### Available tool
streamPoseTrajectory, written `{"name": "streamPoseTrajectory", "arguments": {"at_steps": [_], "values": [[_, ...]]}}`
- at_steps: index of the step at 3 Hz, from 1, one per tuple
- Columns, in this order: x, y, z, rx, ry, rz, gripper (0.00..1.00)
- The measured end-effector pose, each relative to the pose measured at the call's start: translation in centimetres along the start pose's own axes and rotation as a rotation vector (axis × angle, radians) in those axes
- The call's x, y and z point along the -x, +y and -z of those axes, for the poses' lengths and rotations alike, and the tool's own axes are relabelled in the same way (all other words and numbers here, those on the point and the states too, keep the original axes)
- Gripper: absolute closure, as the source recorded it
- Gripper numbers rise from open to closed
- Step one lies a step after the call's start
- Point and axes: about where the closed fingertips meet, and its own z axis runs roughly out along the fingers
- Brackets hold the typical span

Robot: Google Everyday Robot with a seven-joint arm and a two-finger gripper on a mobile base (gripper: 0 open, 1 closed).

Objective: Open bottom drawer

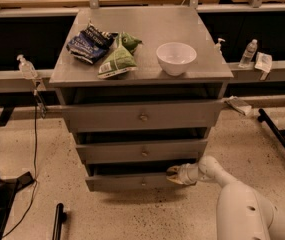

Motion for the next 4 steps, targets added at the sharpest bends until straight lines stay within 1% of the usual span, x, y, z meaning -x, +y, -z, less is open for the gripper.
{"name": "streamPoseTrajectory", "arguments": {"at_steps": [1, 2, 3, 4], "values": [[0.41, -0.10, 0.49, 0.000, 0.000, 0.000, 1.00], [0.41, -0.10, 0.49, 0.000, 0.000, 0.000, 1.00], [0.43, -0.05, 0.49, 0.001, -0.001, 0.000, 0.84], [0.46, 0.06, 0.36, 0.004, -0.002, -0.001, 0.53]]}}
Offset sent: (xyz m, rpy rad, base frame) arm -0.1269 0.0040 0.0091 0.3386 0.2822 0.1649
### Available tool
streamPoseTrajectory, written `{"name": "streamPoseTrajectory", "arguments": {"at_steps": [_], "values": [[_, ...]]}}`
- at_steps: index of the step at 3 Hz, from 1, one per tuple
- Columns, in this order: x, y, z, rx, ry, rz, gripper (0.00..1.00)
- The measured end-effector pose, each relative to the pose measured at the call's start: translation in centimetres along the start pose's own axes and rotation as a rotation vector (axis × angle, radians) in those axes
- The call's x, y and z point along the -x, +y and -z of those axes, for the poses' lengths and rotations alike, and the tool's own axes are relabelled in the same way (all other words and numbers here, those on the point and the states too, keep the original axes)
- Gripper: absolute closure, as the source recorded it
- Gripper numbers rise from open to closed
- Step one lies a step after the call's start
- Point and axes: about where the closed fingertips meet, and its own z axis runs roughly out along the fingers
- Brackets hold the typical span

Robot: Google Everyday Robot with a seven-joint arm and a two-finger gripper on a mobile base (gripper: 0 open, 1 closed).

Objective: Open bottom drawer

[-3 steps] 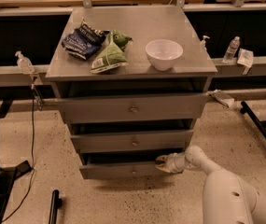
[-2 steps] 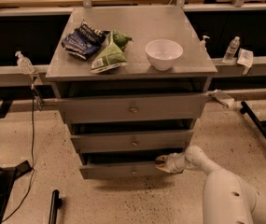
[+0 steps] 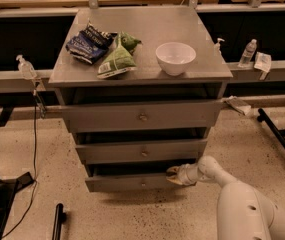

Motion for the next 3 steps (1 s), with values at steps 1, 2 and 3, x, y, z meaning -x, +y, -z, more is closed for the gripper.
{"name": "streamPoseTrajectory", "arguments": {"at_steps": [1, 2, 3], "values": [[0.0, 0.0, 0.0, 0.000, 0.000, 0.000, 0.25], [0.0, 0.0, 0.0, 0.000, 0.000, 0.000, 0.25], [-1.5, 1.9, -1.0, 0.069, 0.017, -0.030, 0.26]]}}
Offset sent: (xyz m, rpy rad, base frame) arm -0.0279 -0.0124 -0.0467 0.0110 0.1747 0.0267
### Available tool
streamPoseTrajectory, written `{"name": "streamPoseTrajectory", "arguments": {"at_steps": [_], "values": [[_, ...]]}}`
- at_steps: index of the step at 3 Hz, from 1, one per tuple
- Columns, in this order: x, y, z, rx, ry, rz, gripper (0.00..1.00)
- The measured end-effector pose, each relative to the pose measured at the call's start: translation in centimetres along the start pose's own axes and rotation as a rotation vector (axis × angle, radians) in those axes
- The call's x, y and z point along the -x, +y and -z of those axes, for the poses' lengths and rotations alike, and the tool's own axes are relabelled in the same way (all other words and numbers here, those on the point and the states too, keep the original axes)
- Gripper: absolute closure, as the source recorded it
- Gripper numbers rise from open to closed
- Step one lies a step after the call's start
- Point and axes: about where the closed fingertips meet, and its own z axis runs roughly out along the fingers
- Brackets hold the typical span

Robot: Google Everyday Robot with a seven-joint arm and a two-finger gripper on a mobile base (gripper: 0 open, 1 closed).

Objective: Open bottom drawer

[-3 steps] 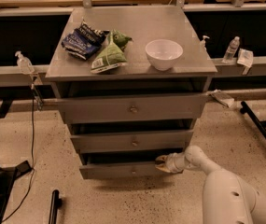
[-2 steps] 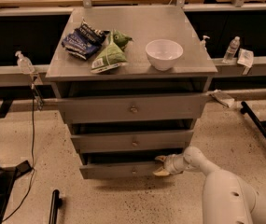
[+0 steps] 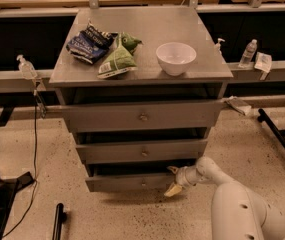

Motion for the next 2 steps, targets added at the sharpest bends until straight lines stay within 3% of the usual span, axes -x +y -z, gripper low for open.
{"name": "streamPoseTrajectory", "arguments": {"at_steps": [2], "values": [[0.18, 0.31, 0.36, 0.015, 0.004, -0.007, 0.49]]}}
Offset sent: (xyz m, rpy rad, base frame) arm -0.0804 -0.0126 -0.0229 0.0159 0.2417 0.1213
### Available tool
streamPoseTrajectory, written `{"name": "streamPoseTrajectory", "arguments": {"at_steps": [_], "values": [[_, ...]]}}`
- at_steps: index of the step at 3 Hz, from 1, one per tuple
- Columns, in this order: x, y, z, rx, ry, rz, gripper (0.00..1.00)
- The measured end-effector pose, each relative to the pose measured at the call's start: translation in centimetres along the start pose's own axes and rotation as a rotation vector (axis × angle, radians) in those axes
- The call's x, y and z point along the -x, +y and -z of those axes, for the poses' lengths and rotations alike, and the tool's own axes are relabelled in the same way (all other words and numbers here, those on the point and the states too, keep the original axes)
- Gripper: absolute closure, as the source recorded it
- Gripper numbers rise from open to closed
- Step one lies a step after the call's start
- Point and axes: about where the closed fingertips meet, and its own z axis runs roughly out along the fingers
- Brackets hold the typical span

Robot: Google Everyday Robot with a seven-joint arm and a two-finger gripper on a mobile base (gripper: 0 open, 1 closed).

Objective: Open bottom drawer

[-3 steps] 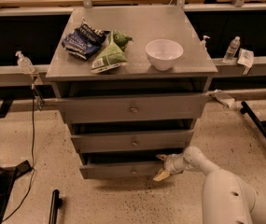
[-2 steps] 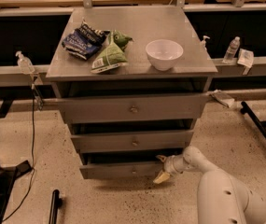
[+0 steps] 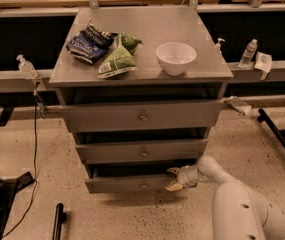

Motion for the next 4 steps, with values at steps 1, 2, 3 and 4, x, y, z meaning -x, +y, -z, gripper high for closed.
{"name": "streamPoseTrajectory", "arguments": {"at_steps": [1, 2, 3, 4], "values": [[0.28, -0.03, 0.36, 0.000, 0.000, 0.000, 0.49], [0.31, -0.02, 0.39, 0.000, 0.000, 0.000, 0.50], [0.31, -0.02, 0.39, 0.000, 0.000, 0.000, 0.56], [0.31, -0.02, 0.40, 0.000, 0.000, 0.000, 0.54]]}}
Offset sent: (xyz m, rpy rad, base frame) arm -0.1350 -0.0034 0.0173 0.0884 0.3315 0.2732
